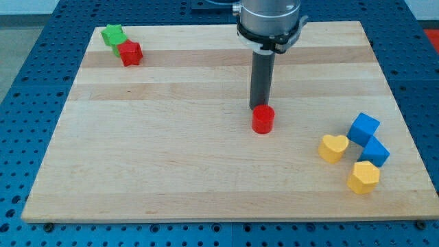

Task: Move the red circle into the yellow heart

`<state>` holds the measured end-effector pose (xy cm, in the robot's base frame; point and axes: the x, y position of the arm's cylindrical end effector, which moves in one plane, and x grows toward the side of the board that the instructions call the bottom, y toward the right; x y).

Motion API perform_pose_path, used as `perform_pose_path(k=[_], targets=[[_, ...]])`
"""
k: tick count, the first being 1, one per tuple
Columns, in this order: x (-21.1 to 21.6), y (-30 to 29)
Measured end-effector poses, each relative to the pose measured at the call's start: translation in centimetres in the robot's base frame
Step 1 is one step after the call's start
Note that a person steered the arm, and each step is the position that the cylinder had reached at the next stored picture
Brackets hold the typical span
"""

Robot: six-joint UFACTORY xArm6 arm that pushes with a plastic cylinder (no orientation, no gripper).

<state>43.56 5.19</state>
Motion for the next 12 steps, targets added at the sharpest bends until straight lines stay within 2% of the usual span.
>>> perform_pose_path(k=[2,3,4,5,6,7,9,11,12], targets=[[4.4,0.0],[4.2,-0.4],[3.1,-7.2],[5.9,-7.7],[6.0,-7.7],[6.2,-6.5],[8.3,2.8],[8.3,4.8],[2.0,4.7]])
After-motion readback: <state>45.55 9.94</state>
